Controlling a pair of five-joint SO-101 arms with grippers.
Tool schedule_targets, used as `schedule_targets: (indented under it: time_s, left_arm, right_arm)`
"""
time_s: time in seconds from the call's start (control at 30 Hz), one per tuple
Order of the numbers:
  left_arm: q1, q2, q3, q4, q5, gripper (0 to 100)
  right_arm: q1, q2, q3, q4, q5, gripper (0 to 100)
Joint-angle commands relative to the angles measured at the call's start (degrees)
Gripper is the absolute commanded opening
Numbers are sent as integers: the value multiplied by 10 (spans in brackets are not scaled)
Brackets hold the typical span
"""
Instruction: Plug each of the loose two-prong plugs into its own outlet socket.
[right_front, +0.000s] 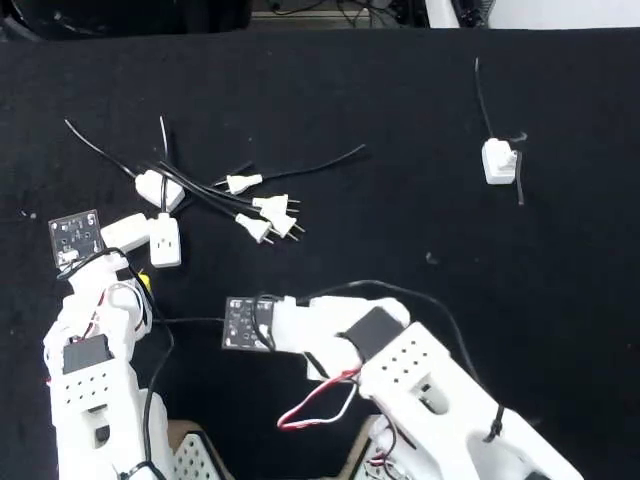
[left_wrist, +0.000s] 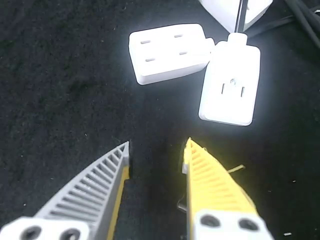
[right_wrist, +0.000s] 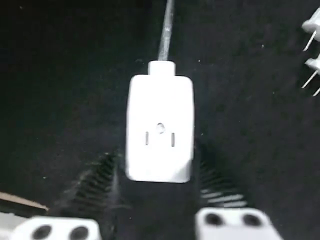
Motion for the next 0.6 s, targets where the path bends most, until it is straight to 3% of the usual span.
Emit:
schedule_targets:
  time_s: [0.0, 0.27, 0.47, 0.57]
  left_arm:
    - [3, -5, -3, -6, 4, 180]
    - [3, -5, -4, -6, 4, 180]
    - [1, -5, -4, -5, 4, 180]
    - [0, -5, -4, -5, 4, 180]
  right_arm:
    - [-3, 16, -37, 4, -14, 304]
    - [7, 26, -269, 127, -83, 260]
    - [67, 70, -281, -31, -178, 148]
    - [73, 145, -277, -68, -187, 158]
